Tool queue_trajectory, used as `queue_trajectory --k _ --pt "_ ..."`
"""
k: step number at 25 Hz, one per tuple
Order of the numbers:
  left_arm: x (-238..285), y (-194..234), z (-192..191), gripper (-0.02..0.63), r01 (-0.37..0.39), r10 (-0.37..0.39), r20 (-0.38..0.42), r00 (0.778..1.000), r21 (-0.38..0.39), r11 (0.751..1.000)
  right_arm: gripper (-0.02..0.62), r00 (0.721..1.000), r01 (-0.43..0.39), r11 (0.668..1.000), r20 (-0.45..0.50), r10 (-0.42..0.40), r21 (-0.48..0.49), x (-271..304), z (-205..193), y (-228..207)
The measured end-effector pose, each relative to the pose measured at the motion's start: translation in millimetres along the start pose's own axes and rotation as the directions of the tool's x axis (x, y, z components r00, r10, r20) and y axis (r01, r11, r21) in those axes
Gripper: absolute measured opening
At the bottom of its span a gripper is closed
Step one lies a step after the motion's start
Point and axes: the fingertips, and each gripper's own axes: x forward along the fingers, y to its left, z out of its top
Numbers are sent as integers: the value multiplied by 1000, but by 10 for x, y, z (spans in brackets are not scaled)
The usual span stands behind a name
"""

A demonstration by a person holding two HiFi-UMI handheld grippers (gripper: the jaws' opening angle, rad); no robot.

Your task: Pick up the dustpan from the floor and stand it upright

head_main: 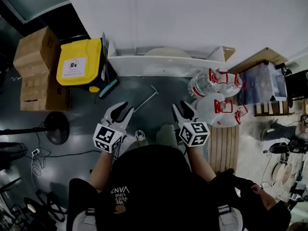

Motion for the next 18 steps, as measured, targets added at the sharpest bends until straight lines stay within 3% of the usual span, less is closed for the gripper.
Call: queue_trajectory --k 5,8,14,18 --pt "195 198 -124 128 -45 43 -38 998 -43 998 144 997 -29 1000 -75 29 -8 359 29 -194" --pt "328 402 -170 141 -111 108 -48 993 -54 992 144 990 -79 997 -123 75 -21 691 31 -310" --pt "546 709 -197 143 -257 252 -61 966 -85 963 144 963 -172 983 -221 154 -63 1297 8 -491" --pt "725 928 -384 143 -344 336 -96 937 -95 934 144 930 -232 969 -310 197 -81 1770 -106 -633"
